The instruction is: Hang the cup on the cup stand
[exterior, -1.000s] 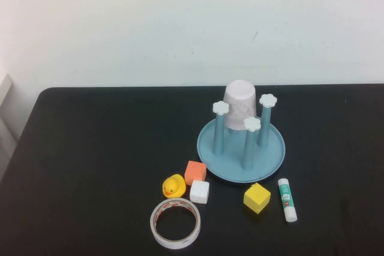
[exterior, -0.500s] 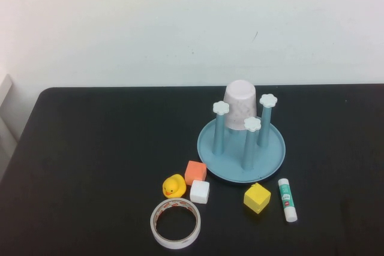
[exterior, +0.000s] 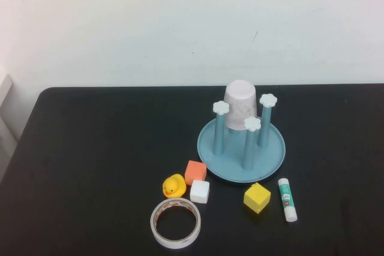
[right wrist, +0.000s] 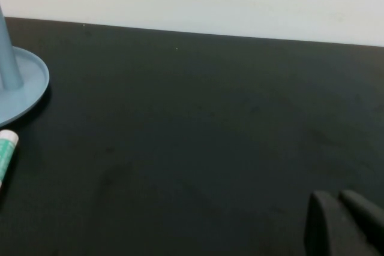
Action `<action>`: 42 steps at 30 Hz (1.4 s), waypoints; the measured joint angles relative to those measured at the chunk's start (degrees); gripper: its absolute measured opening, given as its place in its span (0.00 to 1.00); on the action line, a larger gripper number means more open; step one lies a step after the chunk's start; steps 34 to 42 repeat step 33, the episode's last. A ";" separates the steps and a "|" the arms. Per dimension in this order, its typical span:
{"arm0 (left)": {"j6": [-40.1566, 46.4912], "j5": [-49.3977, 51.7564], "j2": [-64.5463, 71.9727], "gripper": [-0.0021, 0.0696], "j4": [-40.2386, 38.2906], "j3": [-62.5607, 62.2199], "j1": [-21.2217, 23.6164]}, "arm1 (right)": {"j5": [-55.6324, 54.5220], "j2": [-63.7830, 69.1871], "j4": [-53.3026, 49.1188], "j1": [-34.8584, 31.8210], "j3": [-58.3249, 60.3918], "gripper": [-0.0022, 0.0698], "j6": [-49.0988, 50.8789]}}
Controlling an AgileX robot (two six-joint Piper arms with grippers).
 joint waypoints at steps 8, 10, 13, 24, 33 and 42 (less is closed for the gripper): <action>-4.33 4.64 -0.04 0.03 -0.54 0.91 4.29 | 0.00 0.00 0.00 0.00 0.00 0.04 0.00; -4.01 4.78 -0.04 0.03 -0.64 1.70 4.29 | 0.00 0.00 0.00 0.00 0.00 0.04 0.00; -3.98 3.90 -0.04 0.03 -1.19 4.65 4.29 | 0.00 0.00 0.00 0.00 0.00 0.04 0.00; -3.96 4.23 -0.14 0.03 -3.36 5.37 4.29 | 0.10 0.00 -0.10 0.00 0.00 0.04 0.00; -3.96 4.23 -0.14 0.03 -3.56 5.37 4.29 | 0.10 0.00 -0.10 0.00 0.00 0.04 0.00; -3.96 4.23 -0.14 0.03 -3.56 5.37 4.29 | 0.10 0.00 -0.10 0.00 0.00 0.04 0.00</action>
